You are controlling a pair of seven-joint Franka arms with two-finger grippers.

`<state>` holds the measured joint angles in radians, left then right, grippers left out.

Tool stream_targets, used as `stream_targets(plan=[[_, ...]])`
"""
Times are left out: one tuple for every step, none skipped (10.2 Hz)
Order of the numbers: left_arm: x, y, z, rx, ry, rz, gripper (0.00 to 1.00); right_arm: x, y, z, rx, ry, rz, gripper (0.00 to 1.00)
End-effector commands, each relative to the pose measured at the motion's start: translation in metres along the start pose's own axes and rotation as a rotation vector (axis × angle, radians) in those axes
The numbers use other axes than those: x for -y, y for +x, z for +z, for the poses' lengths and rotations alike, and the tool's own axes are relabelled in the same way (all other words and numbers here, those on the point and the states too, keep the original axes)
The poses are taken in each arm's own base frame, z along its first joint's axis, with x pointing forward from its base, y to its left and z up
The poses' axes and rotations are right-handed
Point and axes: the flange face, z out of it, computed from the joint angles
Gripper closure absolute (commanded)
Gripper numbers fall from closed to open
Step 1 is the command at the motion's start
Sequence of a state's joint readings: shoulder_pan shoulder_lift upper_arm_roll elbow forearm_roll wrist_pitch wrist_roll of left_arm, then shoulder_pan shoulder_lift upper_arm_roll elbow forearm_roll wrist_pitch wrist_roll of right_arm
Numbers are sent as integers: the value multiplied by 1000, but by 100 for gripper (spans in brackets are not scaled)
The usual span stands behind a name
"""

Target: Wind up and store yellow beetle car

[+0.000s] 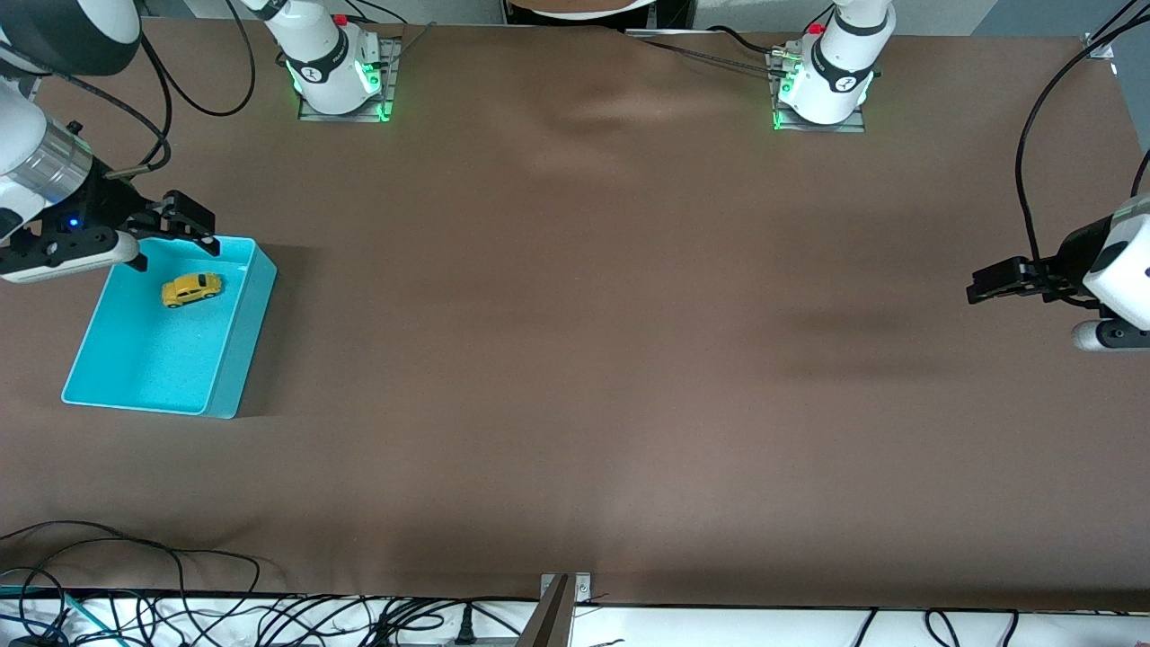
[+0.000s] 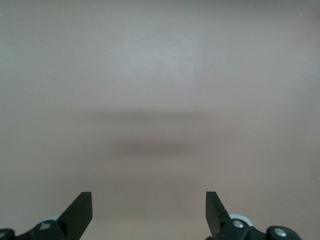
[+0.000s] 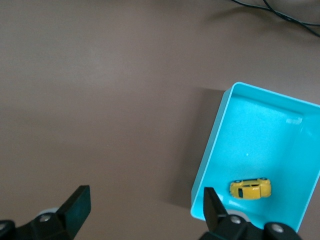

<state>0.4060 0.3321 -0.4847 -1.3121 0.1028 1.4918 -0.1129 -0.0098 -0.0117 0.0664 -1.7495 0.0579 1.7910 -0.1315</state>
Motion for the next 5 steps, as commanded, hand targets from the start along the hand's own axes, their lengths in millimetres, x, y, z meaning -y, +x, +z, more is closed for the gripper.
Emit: stream_targets(plan=[[13, 2, 4, 14, -20, 11, 0, 0, -4, -49, 10, 0, 50, 0], [21, 2, 3, 9, -22, -2, 0, -1, -1, -64, 12, 0, 51, 0], [21, 2, 2, 8, -21, -5, 0, -1, 0, -74, 13, 0, 58, 0], [21, 3, 4, 12, -24, -5, 0, -4, 0, -75, 13, 0, 83, 0], [21, 3, 6, 15, -22, 0, 0, -5, -1, -75, 15, -6, 90, 0]])
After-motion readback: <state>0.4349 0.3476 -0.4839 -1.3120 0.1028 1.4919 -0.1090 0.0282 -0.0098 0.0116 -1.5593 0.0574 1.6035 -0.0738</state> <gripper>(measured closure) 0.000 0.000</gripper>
